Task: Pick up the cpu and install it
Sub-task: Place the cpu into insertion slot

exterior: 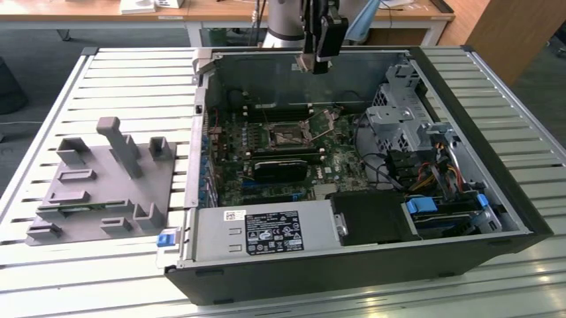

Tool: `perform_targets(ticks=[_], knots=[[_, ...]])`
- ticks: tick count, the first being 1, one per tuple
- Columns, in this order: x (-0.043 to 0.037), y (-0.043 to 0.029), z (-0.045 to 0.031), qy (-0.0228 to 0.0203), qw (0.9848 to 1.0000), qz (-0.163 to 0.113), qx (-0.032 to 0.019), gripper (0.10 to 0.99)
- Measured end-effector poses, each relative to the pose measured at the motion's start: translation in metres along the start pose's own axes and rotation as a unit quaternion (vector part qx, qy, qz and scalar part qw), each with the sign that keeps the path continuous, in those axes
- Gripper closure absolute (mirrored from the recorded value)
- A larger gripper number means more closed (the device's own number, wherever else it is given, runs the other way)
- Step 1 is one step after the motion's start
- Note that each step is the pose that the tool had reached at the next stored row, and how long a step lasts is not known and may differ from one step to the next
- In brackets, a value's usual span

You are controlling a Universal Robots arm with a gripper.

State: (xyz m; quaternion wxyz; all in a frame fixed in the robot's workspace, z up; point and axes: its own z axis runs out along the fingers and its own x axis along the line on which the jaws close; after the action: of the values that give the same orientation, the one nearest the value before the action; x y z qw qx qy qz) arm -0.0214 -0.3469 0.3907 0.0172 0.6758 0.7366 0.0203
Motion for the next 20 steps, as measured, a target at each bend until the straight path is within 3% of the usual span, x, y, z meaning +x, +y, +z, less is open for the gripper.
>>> perform_targets(ticks=[11,20], knots=[[-0.0001,-0.0006,0.0106,-0.0001,1.0000,0.000,0.0001,0.545],[0.0003,-0.0019,0.0261,0.0000,1.0000,0.001,0.0005,0.545]])
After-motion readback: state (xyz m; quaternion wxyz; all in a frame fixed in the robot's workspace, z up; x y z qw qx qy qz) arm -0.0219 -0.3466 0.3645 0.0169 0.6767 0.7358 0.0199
